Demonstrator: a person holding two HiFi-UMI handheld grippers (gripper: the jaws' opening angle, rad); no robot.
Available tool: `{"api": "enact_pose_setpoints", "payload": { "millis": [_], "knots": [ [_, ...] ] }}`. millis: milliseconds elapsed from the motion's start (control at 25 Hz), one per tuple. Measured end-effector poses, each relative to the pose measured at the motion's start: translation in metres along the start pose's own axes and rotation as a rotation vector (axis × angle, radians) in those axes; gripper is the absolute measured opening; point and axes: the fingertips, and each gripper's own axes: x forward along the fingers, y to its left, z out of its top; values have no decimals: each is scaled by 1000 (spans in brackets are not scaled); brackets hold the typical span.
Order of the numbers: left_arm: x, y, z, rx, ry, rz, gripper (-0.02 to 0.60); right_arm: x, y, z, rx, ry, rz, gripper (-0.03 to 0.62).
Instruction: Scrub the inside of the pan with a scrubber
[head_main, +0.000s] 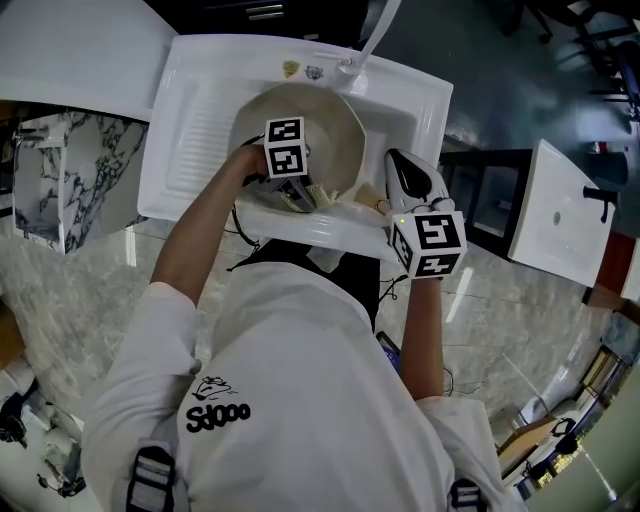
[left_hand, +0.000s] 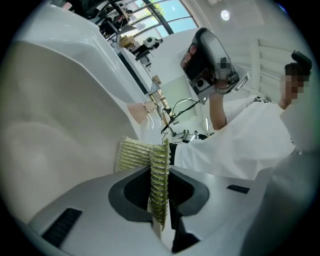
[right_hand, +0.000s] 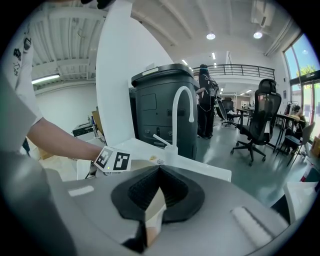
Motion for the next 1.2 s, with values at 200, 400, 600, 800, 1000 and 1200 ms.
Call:
{"api": "enact_pose_setpoints", "payload": {
  "millis": [200, 400, 600, 800, 1000, 1200],
  "knots": [
    [-4, -5, -17, 0, 37, -2, 64, -1, 0, -1, -2, 6, -5, 9],
    [-16, -2, -47, 16, 209, 75, 64, 2, 0, -2, -1, 14, -3, 9],
    [-28, -1, -68, 4, 273, 128, 64, 9, 7, 0, -9, 18, 17, 9],
    [-40, 1, -83, -4, 343, 180, 64, 16, 12, 2, -16, 21, 33, 9],
    [-56, 10, -91, -33, 386, 244, 64, 21, 16, 4, -23, 27, 45, 9],
    [-75, 22, -99, -59, 423, 315, 64, 22, 15, 3, -24, 33, 45, 11]
  ]
}}
